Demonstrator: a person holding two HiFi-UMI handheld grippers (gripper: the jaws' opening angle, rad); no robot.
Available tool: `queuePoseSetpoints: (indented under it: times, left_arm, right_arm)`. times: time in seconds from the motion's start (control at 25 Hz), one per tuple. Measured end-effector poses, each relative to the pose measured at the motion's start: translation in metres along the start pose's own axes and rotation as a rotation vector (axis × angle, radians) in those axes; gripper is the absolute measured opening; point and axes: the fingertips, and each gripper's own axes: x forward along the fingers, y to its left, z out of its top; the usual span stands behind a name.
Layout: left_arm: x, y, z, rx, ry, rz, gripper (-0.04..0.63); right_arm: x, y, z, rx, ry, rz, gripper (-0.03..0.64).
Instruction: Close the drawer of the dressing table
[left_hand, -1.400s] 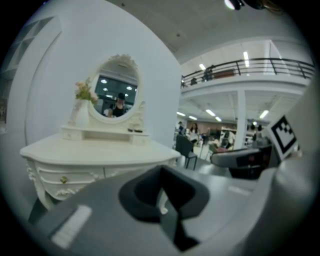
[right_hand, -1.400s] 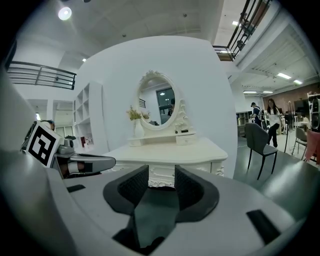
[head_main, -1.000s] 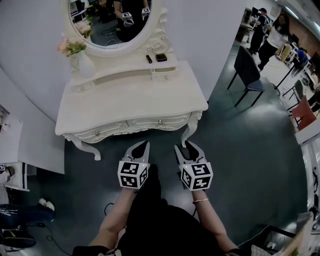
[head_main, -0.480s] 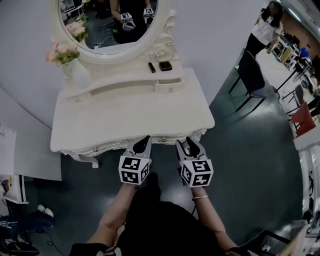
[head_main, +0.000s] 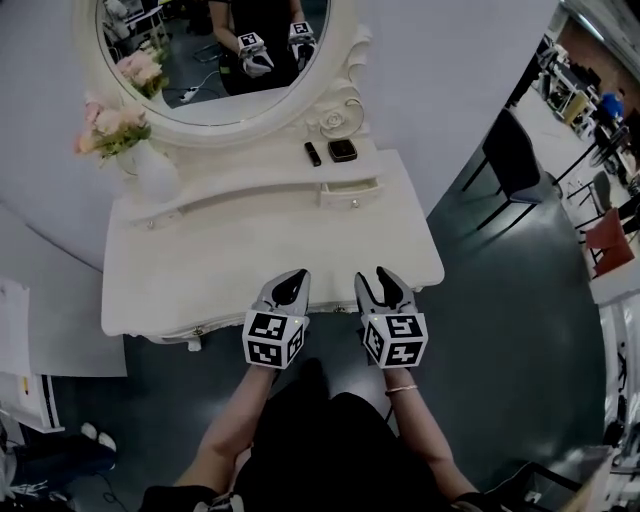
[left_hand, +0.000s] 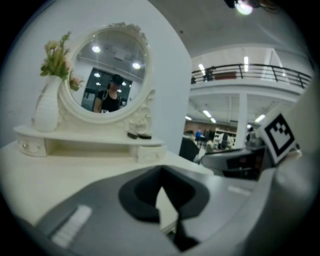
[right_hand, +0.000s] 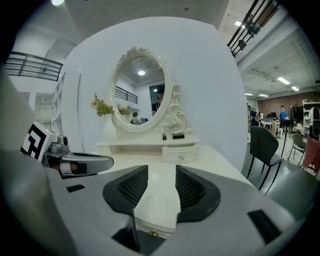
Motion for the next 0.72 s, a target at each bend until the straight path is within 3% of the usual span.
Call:
queuePoseSetpoints:
  times: [0.4,0.72]
  left_arm:
    - [0.033,0.024,0.001,-0.016,0.018,-0.016,0.005]
    - [0.055,0.048,0.010,-0.034,0.018,0.025,0.005]
  right_arm:
    - [0.049,-0.017,0.007,-0.017,0.029,-0.033,0.146]
    - [0.095,-0.034,0.023,-0.043,0.040,-0.029,0.146]
